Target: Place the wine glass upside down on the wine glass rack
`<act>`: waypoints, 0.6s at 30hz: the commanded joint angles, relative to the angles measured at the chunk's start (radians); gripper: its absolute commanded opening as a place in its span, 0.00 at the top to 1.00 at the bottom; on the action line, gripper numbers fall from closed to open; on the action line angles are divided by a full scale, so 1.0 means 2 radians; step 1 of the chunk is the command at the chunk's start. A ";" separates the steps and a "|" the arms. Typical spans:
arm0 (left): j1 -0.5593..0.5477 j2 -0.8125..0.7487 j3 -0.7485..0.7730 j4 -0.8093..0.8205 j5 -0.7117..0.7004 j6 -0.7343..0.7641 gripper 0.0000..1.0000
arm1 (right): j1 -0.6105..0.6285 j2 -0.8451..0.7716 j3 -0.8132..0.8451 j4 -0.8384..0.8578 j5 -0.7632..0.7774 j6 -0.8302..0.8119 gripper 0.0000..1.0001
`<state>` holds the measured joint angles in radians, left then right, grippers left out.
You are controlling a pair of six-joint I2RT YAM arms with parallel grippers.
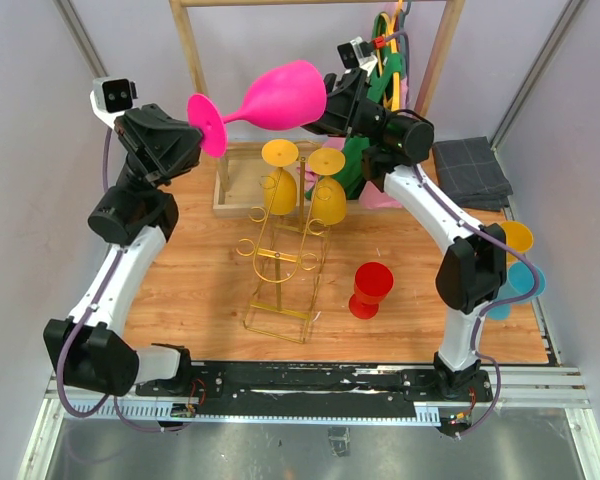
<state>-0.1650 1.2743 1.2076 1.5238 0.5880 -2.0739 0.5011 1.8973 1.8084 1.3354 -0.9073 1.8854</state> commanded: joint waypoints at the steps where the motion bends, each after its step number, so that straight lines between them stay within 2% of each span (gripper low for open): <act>1: 0.003 0.004 0.038 0.115 -0.012 -0.128 1.00 | -0.006 -0.024 -0.008 0.035 0.005 0.010 0.51; 11: 0.010 0.014 0.093 0.058 0.023 -0.080 1.00 | -0.055 -0.090 -0.101 0.066 0.008 0.020 0.49; 18: 0.057 -0.022 0.088 -0.124 0.095 0.065 1.00 | -0.076 -0.168 -0.149 0.003 -0.032 -0.041 0.48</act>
<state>-0.0967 1.2823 1.3781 1.4536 0.6907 -2.0586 0.3626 1.6600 1.5211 1.3586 -0.9142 1.8877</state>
